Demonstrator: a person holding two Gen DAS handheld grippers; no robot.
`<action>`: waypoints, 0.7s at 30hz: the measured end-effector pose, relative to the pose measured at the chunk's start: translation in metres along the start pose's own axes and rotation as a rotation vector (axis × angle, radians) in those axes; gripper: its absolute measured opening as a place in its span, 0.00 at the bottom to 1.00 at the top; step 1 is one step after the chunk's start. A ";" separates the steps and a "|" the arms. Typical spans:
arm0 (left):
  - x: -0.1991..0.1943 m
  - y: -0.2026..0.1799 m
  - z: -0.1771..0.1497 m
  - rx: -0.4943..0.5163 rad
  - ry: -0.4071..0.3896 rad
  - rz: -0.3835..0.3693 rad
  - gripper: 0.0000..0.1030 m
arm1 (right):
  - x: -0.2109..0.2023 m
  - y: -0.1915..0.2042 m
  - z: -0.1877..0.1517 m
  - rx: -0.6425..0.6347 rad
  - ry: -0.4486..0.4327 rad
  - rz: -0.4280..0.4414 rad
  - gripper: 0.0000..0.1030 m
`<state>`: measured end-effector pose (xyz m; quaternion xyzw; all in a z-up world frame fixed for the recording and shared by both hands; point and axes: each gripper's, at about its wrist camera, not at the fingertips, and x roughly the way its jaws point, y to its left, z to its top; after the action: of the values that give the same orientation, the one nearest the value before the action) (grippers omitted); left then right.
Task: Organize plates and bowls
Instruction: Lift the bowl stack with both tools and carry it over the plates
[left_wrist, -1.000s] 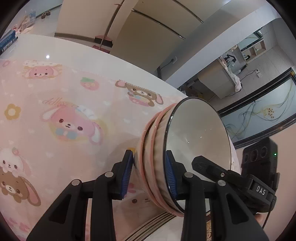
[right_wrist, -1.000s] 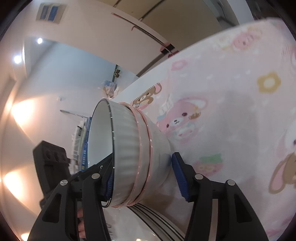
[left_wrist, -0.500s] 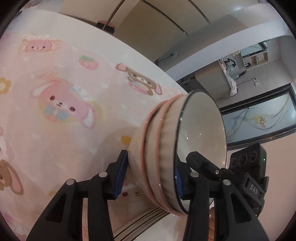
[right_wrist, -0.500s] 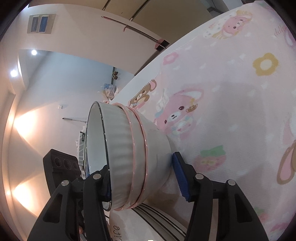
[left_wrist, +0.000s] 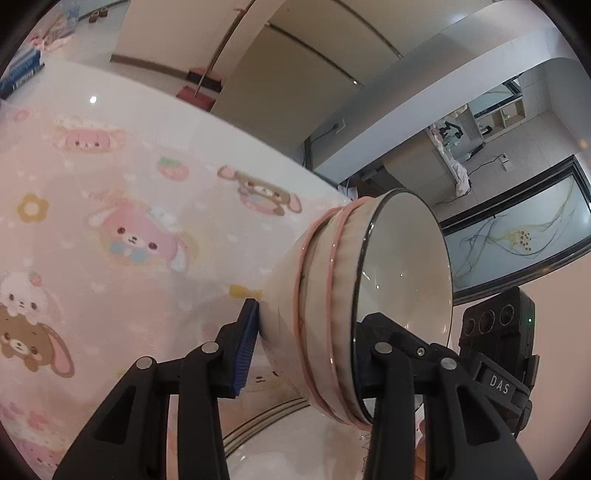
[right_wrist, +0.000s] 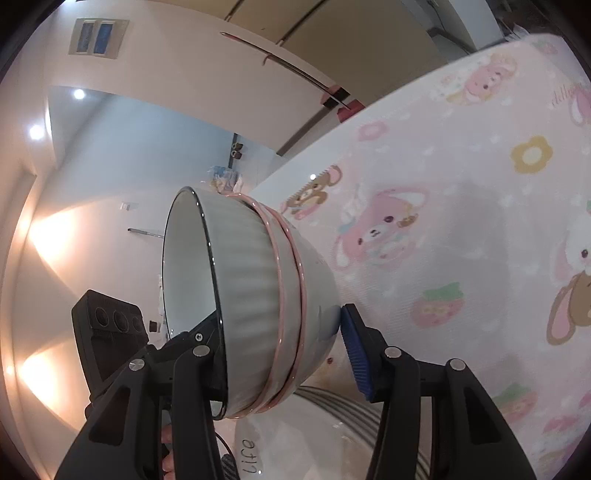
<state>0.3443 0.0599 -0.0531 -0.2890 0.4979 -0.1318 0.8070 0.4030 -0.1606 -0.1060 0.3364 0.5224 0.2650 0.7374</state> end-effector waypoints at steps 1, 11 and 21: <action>-0.004 -0.003 0.000 0.007 -0.011 0.003 0.38 | -0.003 0.004 -0.001 -0.008 -0.005 0.002 0.51; -0.035 -0.029 -0.002 0.065 -0.076 0.012 0.37 | -0.031 0.031 -0.010 -0.054 -0.047 0.023 0.51; -0.091 -0.065 -0.013 0.113 -0.121 0.004 0.37 | -0.077 0.075 -0.037 -0.127 -0.065 0.069 0.51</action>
<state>0.2947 0.0488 0.0474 -0.2496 0.4405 -0.1402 0.8509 0.3405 -0.1618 -0.0107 0.3152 0.4685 0.3116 0.7642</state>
